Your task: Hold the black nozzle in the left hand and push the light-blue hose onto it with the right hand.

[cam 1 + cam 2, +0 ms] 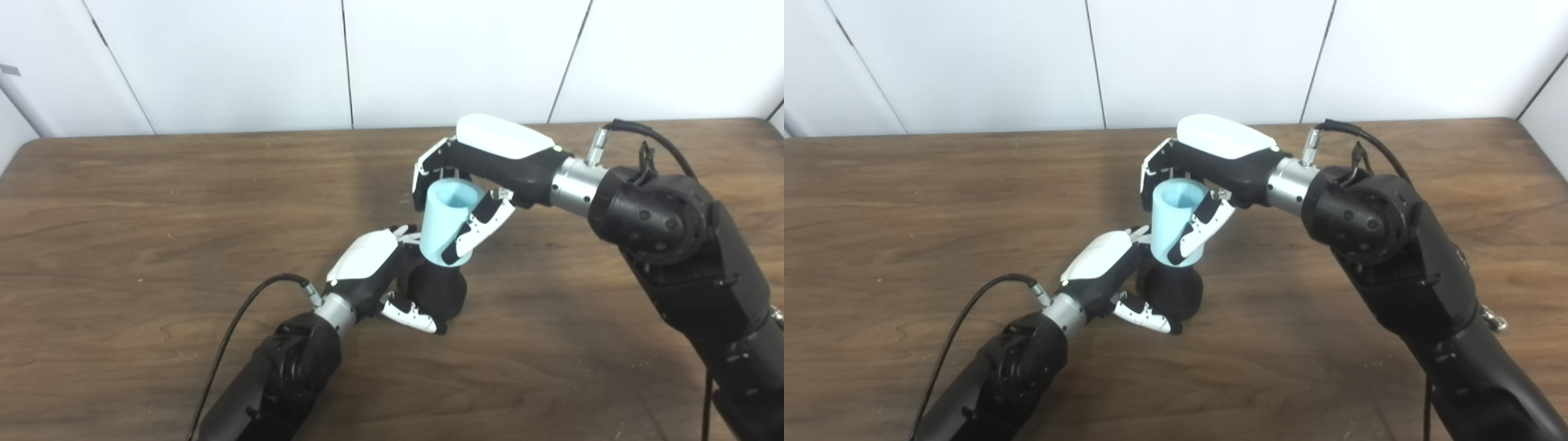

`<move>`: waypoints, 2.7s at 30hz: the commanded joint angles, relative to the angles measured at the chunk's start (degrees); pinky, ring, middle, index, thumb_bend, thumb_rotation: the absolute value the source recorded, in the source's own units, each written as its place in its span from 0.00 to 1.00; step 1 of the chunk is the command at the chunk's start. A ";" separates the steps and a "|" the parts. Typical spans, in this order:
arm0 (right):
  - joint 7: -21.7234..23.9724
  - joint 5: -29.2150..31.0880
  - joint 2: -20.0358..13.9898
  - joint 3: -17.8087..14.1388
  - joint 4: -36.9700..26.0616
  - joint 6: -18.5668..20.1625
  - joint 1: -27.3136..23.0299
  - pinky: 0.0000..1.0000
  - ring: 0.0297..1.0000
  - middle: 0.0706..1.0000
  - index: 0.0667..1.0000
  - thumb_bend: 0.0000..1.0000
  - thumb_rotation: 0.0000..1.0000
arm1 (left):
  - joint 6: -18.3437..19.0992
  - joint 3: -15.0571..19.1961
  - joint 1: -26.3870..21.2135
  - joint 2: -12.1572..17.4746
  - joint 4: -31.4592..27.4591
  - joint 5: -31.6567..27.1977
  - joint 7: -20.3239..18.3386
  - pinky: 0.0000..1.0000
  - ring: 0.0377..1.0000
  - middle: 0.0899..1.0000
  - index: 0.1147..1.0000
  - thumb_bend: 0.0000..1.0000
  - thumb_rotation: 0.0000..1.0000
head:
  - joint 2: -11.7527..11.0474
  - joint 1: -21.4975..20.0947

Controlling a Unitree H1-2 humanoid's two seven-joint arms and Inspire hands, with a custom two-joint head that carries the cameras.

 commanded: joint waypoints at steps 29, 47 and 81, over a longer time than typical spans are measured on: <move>11.59 -5.25 -5.82 1.76 -6.50 1.04 -7.47 0.81 0.87 0.86 0.81 1.00 0.19 | 4.48 -2.79 3.02 0.95 5.35 1.19 -6.45 1.00 1.00 0.87 0.41 0.52 0.05 | -0.07 0.15; 4.73 -1.05 -5.99 -6.52 -6.83 -3.48 -6.49 0.88 0.97 0.96 0.91 0.85 0.72 | 4.16 -1.91 3.44 0.88 6.03 0.51 -5.63 1.00 1.00 0.87 0.41 0.52 0.05 | -0.21 0.55; -4.65 8.88 -10.58 -12.72 -12.08 -20.44 15.01 1.00 1.00 1.00 0.99 0.73 1.00 | 2.52 2.17 6.63 1.50 4.57 0.53 -2.89 1.00 1.00 0.86 0.41 0.52 0.05 | -0.17 0.45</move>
